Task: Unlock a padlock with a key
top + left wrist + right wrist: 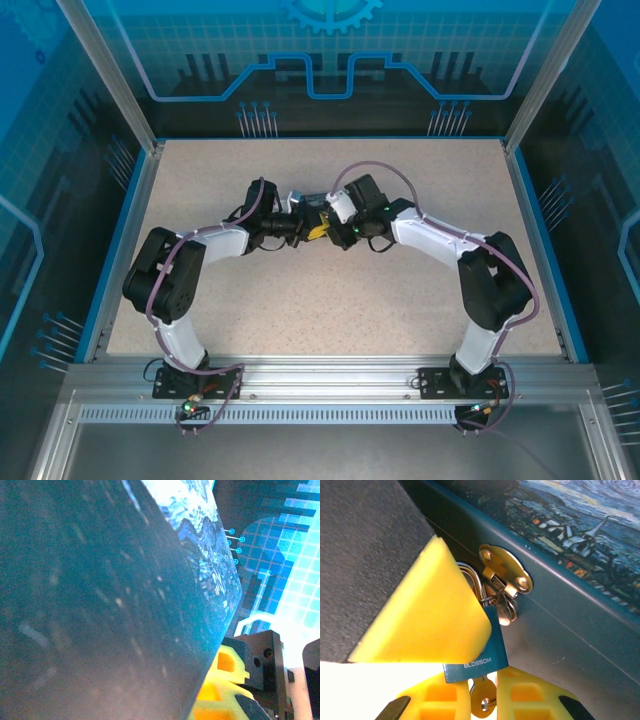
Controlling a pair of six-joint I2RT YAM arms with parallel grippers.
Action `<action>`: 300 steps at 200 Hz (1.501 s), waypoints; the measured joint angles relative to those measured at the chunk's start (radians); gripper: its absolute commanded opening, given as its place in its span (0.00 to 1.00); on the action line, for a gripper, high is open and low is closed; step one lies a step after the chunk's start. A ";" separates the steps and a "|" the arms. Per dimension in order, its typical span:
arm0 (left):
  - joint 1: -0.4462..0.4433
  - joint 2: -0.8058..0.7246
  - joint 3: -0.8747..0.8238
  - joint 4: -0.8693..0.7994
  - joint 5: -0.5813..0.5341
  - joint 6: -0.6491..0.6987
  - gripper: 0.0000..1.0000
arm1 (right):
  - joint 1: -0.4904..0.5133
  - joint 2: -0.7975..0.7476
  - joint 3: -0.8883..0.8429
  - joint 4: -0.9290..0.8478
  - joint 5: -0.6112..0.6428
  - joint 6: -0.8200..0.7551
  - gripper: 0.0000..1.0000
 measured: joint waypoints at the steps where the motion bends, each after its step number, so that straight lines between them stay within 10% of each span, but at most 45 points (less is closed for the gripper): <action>1: 0.000 0.000 0.000 0.000 0.000 0.000 0.00 | -0.002 0.000 0.000 0.000 -0.004 0.002 0.03; 52: 0.000 -0.007 0.007 0.012 0.020 0.000 0.00 | -0.075 0.000 0.000 0.000 -0.214 0.066 0.11; 115: 0.002 -0.007 0.011 0.000 0.014 0.000 0.00 | -0.084 -0.027 -0.003 0.005 -0.224 0.092 0.52; 300: 0.002 -0.007 0.011 -0.008 0.013 0.016 0.00 | 0.084 -0.060 -0.006 -0.048 0.274 -0.103 0.41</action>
